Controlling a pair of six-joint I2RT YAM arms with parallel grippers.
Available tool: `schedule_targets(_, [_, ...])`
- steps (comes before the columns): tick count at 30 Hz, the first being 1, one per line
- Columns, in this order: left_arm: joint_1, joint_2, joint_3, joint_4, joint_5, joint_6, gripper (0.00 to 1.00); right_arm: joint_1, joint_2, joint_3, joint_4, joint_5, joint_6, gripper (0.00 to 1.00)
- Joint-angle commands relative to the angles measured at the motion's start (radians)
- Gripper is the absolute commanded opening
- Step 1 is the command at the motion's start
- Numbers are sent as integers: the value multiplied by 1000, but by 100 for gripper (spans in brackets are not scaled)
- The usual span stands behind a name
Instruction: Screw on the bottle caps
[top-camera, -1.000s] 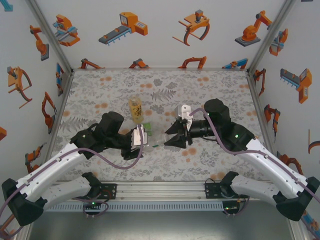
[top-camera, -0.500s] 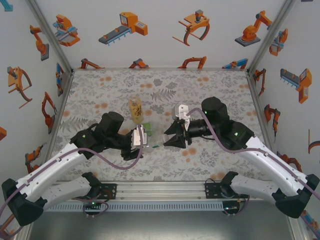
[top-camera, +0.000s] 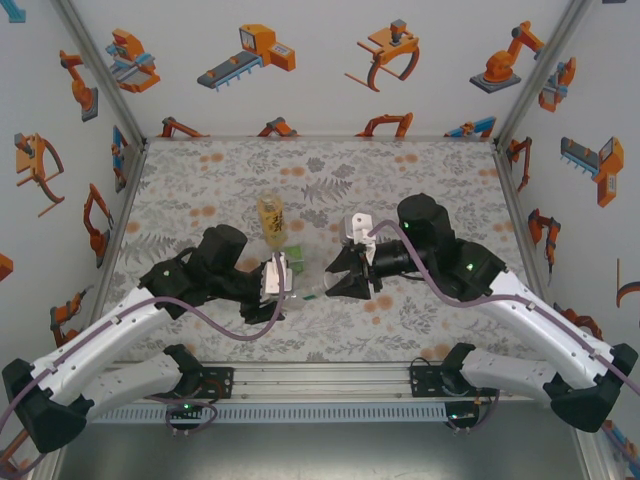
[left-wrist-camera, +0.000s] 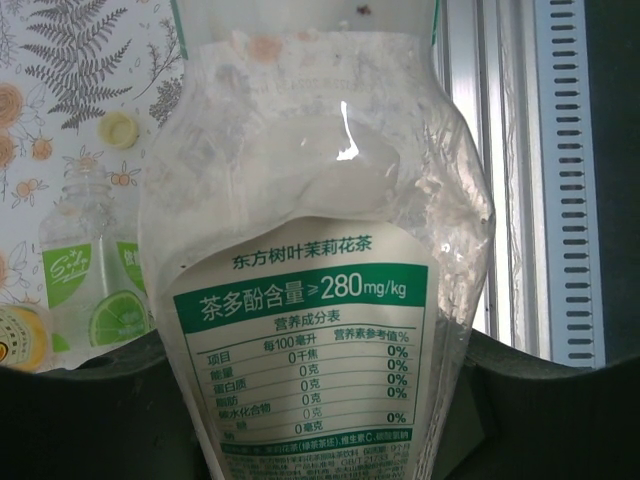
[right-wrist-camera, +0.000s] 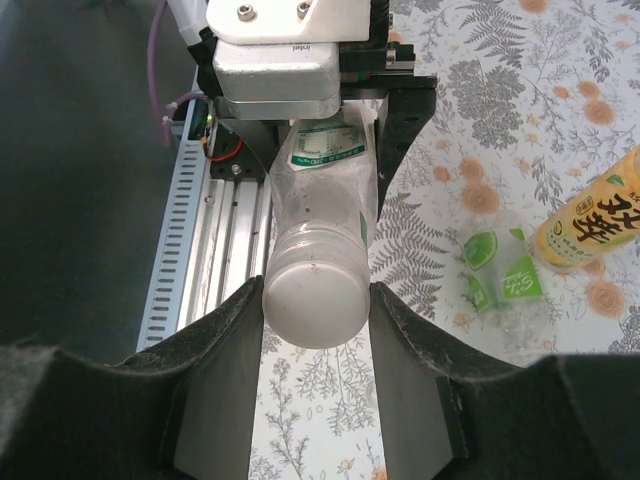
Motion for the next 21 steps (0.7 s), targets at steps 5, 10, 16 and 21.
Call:
schedule_targets(5, [-8,-54,23,47,18,8,0,20,-6,10,36,6,9,2])
schedule_targets(10, [-5,-89,2,81,-5,-1,0,21,-25,-24,104,14,62,1])
schedule_targets(16, [-5,-80,5,81,-6,-6,0,33,-19,-38,131,13,98,0])
schedule_targets(21, [-5,-90,3,83,-10,-6,0,41,-33,-59,143,64,118,0])
